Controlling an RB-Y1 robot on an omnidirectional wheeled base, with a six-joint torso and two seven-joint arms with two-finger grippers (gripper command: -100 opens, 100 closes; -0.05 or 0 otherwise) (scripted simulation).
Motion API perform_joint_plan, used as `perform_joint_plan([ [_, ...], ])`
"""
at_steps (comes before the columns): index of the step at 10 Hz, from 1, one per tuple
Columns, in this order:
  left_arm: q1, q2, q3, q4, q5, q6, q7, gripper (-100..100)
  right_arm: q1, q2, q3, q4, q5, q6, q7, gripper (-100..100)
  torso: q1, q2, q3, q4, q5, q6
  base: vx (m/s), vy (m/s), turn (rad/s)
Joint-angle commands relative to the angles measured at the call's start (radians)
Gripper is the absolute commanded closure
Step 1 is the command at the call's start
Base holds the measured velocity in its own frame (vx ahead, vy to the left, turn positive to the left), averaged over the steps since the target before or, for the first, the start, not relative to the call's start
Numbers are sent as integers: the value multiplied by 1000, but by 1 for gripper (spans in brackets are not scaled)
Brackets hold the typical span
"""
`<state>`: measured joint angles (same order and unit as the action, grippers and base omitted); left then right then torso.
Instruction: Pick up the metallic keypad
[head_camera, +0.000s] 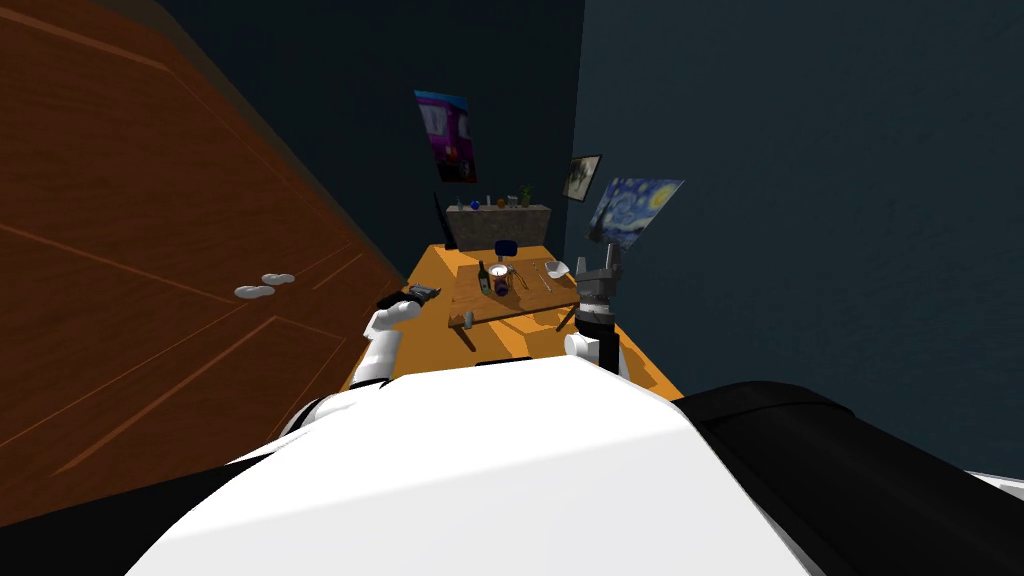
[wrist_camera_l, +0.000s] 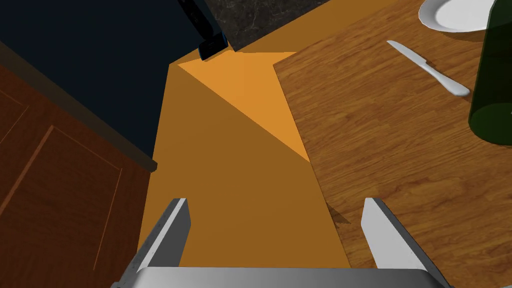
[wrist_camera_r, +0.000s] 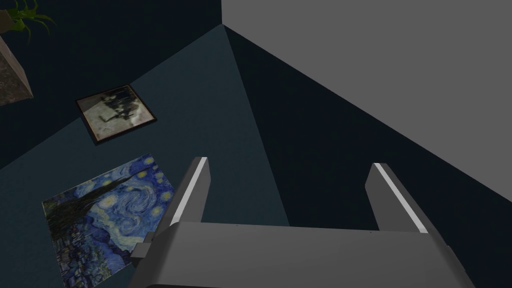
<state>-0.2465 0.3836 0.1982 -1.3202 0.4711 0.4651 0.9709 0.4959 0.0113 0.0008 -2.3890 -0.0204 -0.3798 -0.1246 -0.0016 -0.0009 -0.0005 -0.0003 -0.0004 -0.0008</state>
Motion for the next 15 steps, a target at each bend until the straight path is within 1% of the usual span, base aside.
perform_joint_plan([
  [1,-21,1,5,50,-3,50,46,-100,0,0,0,0,0,0,0,0,0,0,0,0,0,0,20,-33,-55],
  [3,-21,1,5,50,-3,76,46,-100,0,0,0,0,0,0,0,0,-1,0,0,0,0,0,16,-26,-19],
  [4,-41,7,7,102,-1,113,87,-100,0,0,0,0,0,0,0,0,0,0,0,0,0,0,22,-35,-59],
  [5,-41,7,7,104,-1,135,87,-100,0,0,0,0,0,0,0,0,-1,-1,0,0,0,0,25,-38,-32],
  [6,-58,12,8,150,-1,166,126,-100,0,0,0,0,0,0,0,0,-1,-1,0,0,0,0,34,-59,-52],
  [7,-58,12,8,157,-1,195,126,-100,0,0,0,0,0,0,0,0,-2,-1,-1,0,0,0,30,-54,-33],
  [8,-73,16,8,202,-3,223,163,-100,0,0,0,0,0,0,0,0,-2,-1,-1,0,0,0,28,-58,-49],
  [9,-73,16,8,209,-3,245,163,-100,0,0,0,0,0,0,0,0,-2,-1,-1,0,0,0,30,-46,-22],
  [10,-86,20,7,244,-6,277,198,-100,0,0,0,0,0,0,0,0,-2,-1,-1,0,0,0,50,-45,-42],
  [11,-86,20,7,255,-6,307,198,-100,0,0,0,0,0,0,0,0,-2,-2,-1,0,0,0,39,-38,-27],
  [12,-96,24,6,289,-11,339,231,-100,0,0,0,0,0,0,0,0,-1,-2,-1,0,0,0,43,-59,-53],
  [13,-96,24,6,301,-11,360,231,-100,0,0,0,0,0,0,0,0,-2,-2,-1,0,0,0,39,-43,-19],
  [14,-96,24,6,305,-11,360,231,-100,0,0,0,0,0,0,0,0,-1,-2,-1,0,0,0,15,-12,6],
  [15,-104,27,4,344,-18,409,262,-100,0,0,0,0,0,0,0,0,0,0,0,0,0,0,27,-33,-47],
])
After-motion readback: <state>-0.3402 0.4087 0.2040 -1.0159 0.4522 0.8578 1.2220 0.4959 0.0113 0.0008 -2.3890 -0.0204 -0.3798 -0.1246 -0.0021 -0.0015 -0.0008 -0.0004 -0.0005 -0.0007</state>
